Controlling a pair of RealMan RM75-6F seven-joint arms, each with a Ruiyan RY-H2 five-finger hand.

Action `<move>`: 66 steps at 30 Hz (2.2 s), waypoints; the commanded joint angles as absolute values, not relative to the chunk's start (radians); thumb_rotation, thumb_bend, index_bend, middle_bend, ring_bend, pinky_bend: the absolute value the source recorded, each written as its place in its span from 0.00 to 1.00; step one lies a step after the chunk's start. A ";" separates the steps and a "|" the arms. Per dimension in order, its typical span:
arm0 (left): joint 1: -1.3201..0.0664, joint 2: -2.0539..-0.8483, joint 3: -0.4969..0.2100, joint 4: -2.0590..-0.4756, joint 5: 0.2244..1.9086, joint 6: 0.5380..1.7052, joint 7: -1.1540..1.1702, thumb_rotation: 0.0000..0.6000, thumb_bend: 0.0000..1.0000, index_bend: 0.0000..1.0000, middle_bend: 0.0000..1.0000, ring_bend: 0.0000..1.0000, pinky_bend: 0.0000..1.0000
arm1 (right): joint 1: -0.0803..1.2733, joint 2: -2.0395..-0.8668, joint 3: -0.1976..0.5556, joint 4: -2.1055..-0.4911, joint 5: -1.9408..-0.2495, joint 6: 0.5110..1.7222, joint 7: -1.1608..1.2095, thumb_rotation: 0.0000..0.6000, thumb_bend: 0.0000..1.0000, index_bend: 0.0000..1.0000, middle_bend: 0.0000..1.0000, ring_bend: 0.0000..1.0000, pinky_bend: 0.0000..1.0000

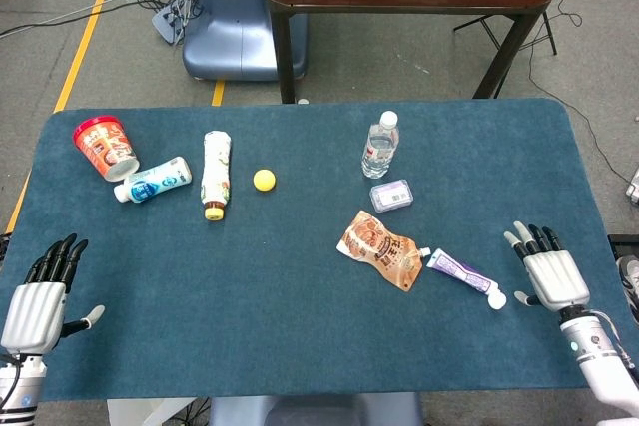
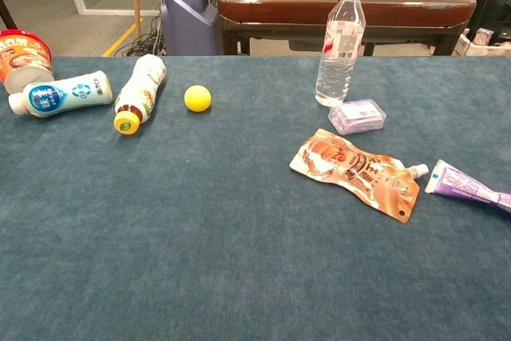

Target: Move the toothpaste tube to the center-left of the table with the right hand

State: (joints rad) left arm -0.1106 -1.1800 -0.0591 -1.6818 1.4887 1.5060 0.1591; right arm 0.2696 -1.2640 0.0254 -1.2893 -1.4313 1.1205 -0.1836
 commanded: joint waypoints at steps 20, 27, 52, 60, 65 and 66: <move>-0.109 -1.171 -0.054 -1.676 1.502 1.506 0.129 1.00 0.14 0.00 0.00 0.01 0.11 | 0.322 -1.377 -0.010 -1.199 -1.516 1.114 -0.148 1.00 0.00 0.00 0.00 0.00 0.04; -0.104 -1.169 -0.053 -1.670 1.500 1.510 0.119 1.00 0.14 0.00 0.00 0.01 0.11 | 0.348 -1.406 0.002 -1.219 -1.541 1.133 -0.129 1.00 0.00 0.00 0.00 0.00 0.04; -0.098 -1.162 -0.058 -1.680 1.509 1.528 0.121 1.00 0.14 0.00 0.00 0.01 0.11 | 0.426 -1.349 0.042 -1.436 -1.549 1.128 0.019 1.00 0.00 0.00 0.14 0.00 0.04; -0.092 -1.162 -0.056 -1.685 1.507 1.531 0.127 1.00 0.14 0.00 0.00 0.01 0.11 | 0.467 -1.282 0.055 -1.388 -1.496 1.032 0.074 1.00 0.01 0.00 0.25 0.03 0.04; -0.092 -1.162 -0.056 -1.688 1.507 1.531 0.133 1.00 0.14 0.00 0.00 0.01 0.11 | 0.511 -1.281 0.044 -1.342 -1.488 0.944 0.088 1.00 0.07 0.05 0.26 0.03 0.04; -0.092 -1.162 -0.056 -1.688 1.506 1.530 0.134 1.00 0.14 0.00 0.00 0.01 0.11 | 0.519 -1.285 0.041 -1.332 -1.490 0.932 0.089 1.00 0.09 0.06 0.26 0.03 0.04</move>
